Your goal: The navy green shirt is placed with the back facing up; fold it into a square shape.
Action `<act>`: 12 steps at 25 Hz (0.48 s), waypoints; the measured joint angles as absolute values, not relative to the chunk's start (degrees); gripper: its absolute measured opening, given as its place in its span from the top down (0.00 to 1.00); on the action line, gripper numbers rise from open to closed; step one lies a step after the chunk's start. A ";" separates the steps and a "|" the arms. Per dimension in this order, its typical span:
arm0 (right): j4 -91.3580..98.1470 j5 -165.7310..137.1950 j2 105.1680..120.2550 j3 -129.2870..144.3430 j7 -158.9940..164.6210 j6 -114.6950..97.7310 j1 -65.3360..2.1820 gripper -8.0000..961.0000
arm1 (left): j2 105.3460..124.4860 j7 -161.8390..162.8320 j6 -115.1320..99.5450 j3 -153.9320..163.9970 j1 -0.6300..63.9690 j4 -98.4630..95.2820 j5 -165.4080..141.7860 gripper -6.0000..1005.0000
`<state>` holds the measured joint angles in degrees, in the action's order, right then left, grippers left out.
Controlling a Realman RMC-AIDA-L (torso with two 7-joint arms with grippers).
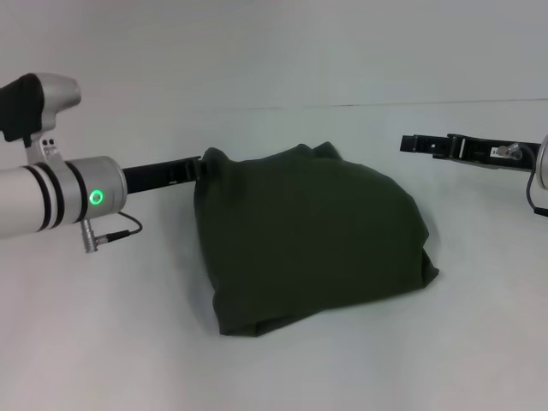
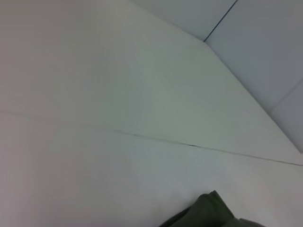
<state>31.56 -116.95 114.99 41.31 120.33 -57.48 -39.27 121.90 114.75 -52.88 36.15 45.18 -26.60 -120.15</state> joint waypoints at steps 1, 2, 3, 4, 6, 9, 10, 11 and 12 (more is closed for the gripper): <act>31.70 -116.94 115.01 41.23 120.31 -57.48 -39.23 0.14 | 121.88 115.01 -52.91 36.42 45.50 -26.59 -120.15 0.93; 31.76 -116.94 115.02 41.11 120.29 -57.48 -39.19 0.14 | 121.86 115.28 -52.92 36.76 45.78 -26.60 -120.15 0.93; 31.78 -116.93 115.03 40.96 120.18 -57.48 -39.14 0.14 | 121.82 115.64 -52.91 37.24 46.05 -26.59 -120.15 0.93; 31.79 -116.92 115.05 40.68 120.00 -57.47 -39.11 0.14 | 121.79 116.05 -52.88 37.88 46.33 -26.65 -120.15 0.93; 31.81 -116.90 115.11 40.03 119.53 -57.47 -39.06 0.14 | 121.75 116.85 -52.79 39.10 46.88 -26.81 -120.15 0.93; 31.82 -116.89 115.12 39.88 119.39 -57.47 -39.03 0.14 | 121.73 117.44 -52.79 39.95 47.82 -26.95 -120.10 0.93; 31.82 -116.89 115.13 39.85 119.31 -57.48 -39.01 0.14 | 121.73 117.50 -52.87 40.06 48.14 -26.97 -120.10 0.93; 31.82 -116.89 115.13 39.76 119.22 -57.48 -38.97 0.14 | 121.73 117.54 -52.92 40.08 48.38 -26.98 -120.10 0.93; 31.82 -116.89 115.13 39.64 119.11 -57.48 -38.96 0.14 | 121.72 117.70 -52.96 40.24 48.71 -26.99 -120.11 0.93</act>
